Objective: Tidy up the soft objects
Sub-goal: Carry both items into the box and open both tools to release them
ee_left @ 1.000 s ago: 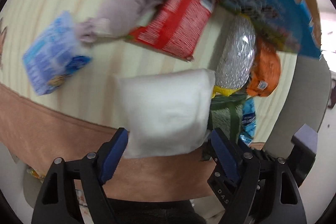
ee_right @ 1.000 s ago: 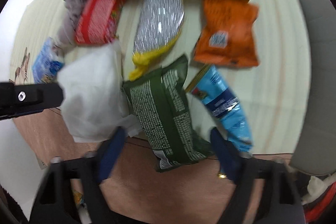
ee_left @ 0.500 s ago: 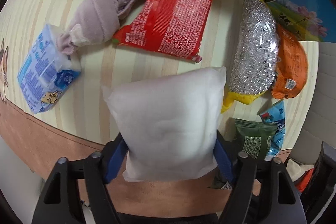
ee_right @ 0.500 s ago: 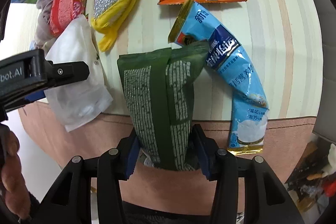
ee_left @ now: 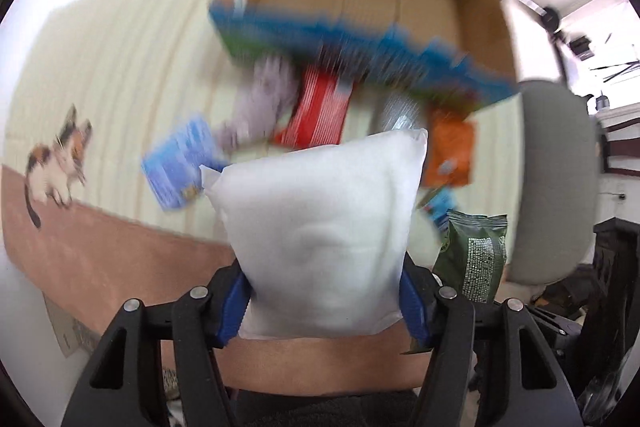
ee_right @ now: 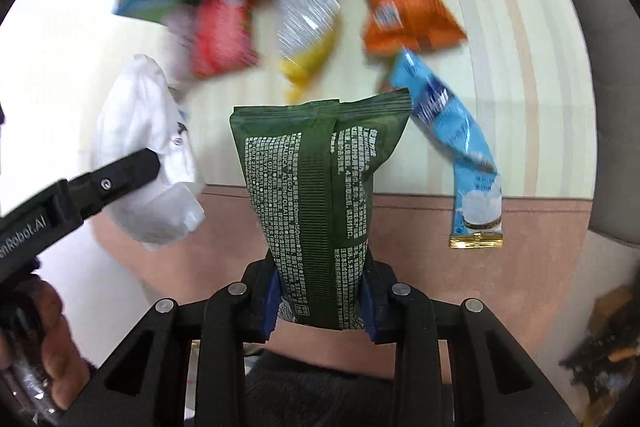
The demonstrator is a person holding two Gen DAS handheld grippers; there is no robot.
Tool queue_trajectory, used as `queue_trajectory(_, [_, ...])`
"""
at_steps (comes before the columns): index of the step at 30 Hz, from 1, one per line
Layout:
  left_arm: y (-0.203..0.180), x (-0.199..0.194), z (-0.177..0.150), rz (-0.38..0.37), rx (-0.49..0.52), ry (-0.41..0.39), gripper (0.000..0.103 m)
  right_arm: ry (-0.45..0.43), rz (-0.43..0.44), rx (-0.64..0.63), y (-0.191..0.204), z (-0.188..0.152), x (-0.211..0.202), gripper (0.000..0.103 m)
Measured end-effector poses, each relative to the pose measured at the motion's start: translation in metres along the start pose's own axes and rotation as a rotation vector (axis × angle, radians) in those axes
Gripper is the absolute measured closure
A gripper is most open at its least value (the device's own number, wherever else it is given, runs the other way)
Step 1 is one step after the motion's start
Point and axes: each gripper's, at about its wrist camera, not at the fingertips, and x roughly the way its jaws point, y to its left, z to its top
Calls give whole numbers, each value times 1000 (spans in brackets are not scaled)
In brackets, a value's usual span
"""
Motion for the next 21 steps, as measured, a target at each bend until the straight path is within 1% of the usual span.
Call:
queue_trajectory(2, [-6,-28,22,-22,28,-48,42,-51,36,-23,10,4,-34,69])
queue_trajectory(3, [-10,-42,37,-38,53,-69,42,-80,48,-29,18,18,-55,69])
queue_trajectory(5, [-18,-56,71,-53,95,-91,42,-128,69,-51,31,35,-93,69])
queue_trajectory(6, [-22,-59,83,-52,114,-97,42,-155,83,-60,40,50,-109,69])
queue_trajectory(7, [-26,-62,104,-46,140,-107,42,-176,85,-74,51,61,-124,69])
queue_trajectory(9, [-31,-59,142,-29,181,-114,42,-220,67,-88,63,85,-152,69])
queue_trajectory(11, [-38,-47,175,-20,206,-105,42,-264,-1,-98,70,119,-166,69])
queue_trajectory(12, [-43,-42,193,-22,221,-95,42,-281,-42,-90,68,141,-166,69])
queue_trajectory(14, [-45,-13,231,-32,240,-52,42,-282,-78,-80,69,172,-164,69])
queue_trajectory(15, [-49,1,247,-41,247,-26,42,-278,-103,-71,66,193,-159,69])
queue_trajectory(18, [-61,39,289,-69,243,45,42,-247,-165,-69,59,233,-133,69])
queue_trajectory(20, [-61,68,310,-77,244,84,42,-215,-190,-60,54,257,-114,69])
queue_trajectory(21, [-65,75,319,-78,255,99,42,-200,-204,-50,47,273,-99,69])
